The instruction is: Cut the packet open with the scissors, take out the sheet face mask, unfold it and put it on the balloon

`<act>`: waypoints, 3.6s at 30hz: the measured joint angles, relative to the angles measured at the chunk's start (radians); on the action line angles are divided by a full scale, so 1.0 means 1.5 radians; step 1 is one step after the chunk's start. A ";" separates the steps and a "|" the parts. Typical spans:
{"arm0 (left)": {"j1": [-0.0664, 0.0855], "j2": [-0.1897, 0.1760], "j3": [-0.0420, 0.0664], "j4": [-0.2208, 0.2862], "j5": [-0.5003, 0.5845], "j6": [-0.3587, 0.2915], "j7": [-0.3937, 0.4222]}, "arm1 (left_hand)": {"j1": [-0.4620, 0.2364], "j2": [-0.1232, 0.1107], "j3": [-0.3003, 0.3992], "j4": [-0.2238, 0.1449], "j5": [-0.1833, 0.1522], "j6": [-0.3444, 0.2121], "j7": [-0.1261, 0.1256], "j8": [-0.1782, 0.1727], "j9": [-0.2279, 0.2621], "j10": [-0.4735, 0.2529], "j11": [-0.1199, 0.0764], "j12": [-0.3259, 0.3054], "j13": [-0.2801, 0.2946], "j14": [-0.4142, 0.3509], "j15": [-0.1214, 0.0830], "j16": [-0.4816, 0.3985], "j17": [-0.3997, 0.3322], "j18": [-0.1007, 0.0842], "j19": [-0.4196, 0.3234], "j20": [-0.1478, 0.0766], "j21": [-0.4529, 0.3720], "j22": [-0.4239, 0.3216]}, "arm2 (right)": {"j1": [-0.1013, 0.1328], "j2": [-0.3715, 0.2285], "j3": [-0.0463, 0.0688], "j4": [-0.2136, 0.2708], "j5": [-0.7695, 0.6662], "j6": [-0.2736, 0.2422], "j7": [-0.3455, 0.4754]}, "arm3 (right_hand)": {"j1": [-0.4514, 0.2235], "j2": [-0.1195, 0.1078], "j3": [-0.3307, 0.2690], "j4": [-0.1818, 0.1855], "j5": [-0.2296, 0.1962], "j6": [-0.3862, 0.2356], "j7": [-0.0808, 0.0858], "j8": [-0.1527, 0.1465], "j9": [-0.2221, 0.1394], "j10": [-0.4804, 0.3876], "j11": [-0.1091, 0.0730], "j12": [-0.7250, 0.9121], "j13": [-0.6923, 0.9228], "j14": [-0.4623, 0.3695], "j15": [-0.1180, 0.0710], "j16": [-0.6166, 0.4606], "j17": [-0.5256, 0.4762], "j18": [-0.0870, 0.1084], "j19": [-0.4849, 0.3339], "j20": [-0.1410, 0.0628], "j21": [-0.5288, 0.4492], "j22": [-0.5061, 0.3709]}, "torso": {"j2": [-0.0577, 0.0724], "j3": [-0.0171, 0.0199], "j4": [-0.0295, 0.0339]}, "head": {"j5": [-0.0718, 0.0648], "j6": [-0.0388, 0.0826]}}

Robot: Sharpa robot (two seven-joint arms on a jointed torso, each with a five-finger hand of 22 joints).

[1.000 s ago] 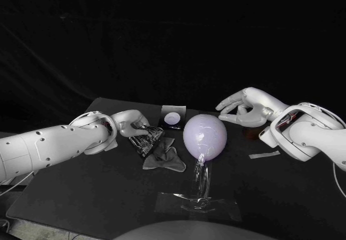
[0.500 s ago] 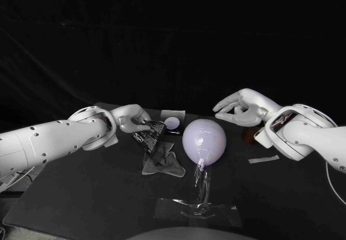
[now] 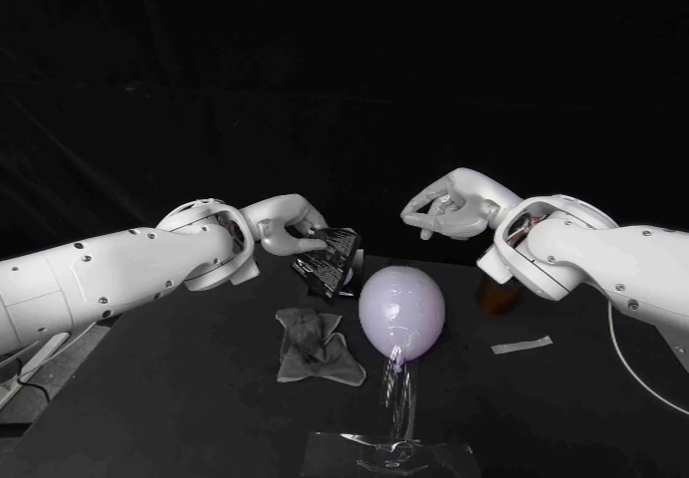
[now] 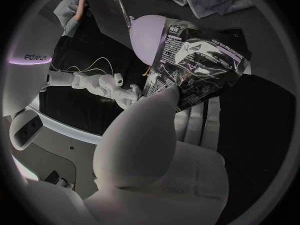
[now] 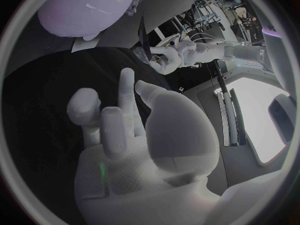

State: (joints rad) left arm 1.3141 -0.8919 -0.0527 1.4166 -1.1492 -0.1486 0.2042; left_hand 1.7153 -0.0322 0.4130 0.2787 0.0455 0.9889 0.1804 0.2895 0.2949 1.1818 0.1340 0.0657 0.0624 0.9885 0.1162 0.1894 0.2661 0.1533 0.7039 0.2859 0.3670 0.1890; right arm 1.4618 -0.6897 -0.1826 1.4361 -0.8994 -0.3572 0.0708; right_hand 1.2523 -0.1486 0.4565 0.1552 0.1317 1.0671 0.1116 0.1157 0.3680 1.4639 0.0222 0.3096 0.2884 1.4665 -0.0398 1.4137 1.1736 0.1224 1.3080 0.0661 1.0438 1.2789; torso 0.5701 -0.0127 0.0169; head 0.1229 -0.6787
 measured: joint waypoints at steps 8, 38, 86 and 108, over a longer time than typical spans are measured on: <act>0.008 0.061 0.000 -0.044 -0.038 -0.003 0.006 | -0.001 -0.001 0.007 -0.001 -0.002 0.000 0.000 0.000 0.000 0.001 -0.001 0.000 0.000 0.002 0.002 0.000 0.001 0.000 0.000 0.000 0.000 0.001 | 0.017 0.048 0.001 -0.016 -0.001 0.023 -0.057 | -0.039 -0.004 -0.014 0.019 0.093 -0.006 -0.006 0.008 0.029 -0.017 -0.003 0.480 0.519 -0.001 -0.004 0.062 0.089 -0.016 0.035 -0.001 0.077 0.020 | 0.001 0.0003 -0.0008 | -0.010 0.023; 0.010 0.108 0.000 -0.076 -0.101 -0.007 0.012 | -0.007 -0.007 0.011 -0.002 -0.003 -0.002 -0.002 0.003 0.009 0.005 0.000 0.000 0.000 0.005 0.000 0.000 0.001 0.000 0.000 0.000 0.003 0.002 | 0.013 0.087 0.001 -0.035 -0.107 0.032 -0.150 | -0.049 -0.010 -0.015 0.012 0.039 -0.014 0.002 0.016 0.053 -0.008 0.002 0.629 0.679 -0.001 -0.003 0.084 0.089 -0.016 0.047 0.005 0.108 0.019 | 0.002 -0.0008 0.0020 | -0.032 0.012; 0.010 0.108 -0.001 -0.076 -0.106 -0.008 0.010 | -0.013 -0.013 0.020 -0.005 -0.001 -0.001 -0.001 0.004 0.010 0.004 0.000 0.000 0.000 0.005 0.000 0.000 0.001 0.000 -0.002 -0.002 0.005 0.004 | 0.002 0.100 0.000 -0.041 -0.138 0.054 -0.157 | -0.016 -0.014 -0.004 -0.018 0.006 -0.013 0.000 0.021 0.061 -0.003 0.002 0.649 0.680 -0.001 -0.003 0.089 0.090 -0.026 0.053 0.004 0.114 0.019 | 0.001 -0.0004 0.0013 | -0.029 0.005; 0.010 0.111 0.000 -0.067 -0.107 -0.008 0.008 | -0.015 -0.015 0.024 -0.006 -0.001 -0.002 -0.002 0.003 0.011 0.004 0.000 0.000 0.000 0.005 0.000 0.000 0.001 0.000 -0.002 -0.002 0.005 0.004 | -0.001 0.119 0.000 -0.056 -0.162 0.065 -0.164 | 0.010 -0.002 0.017 -0.045 0.003 -0.010 -0.002 0.026 0.066 -0.004 0.001 0.652 0.679 -0.002 -0.002 0.088 0.089 -0.026 0.054 0.003 0.115 0.019 | 0.001 -0.0003 0.0010 | -0.034 0.004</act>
State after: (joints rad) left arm 1.3294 -0.7258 -0.0532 1.3162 -1.3090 -0.1609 0.2161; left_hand 1.6932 -0.0547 0.4489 0.2702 0.0435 0.9854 0.1768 0.2945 0.3114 1.1882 0.1344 0.0659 0.0626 0.9954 0.1165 0.1895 0.2682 0.1531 0.7004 0.2823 0.3745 0.1957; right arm 1.4604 -0.5117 -0.1832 1.3518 -1.1428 -0.2591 -0.1745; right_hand 1.2677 -0.1510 0.4815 0.0878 0.1368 1.0517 0.1084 0.1546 0.4665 1.4576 0.0234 1.2874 1.3077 1.4627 -0.0428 1.5459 1.3073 0.0835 1.3894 0.0700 1.2169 1.3075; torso 0.5713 -0.0131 0.0183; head 0.0718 -0.6724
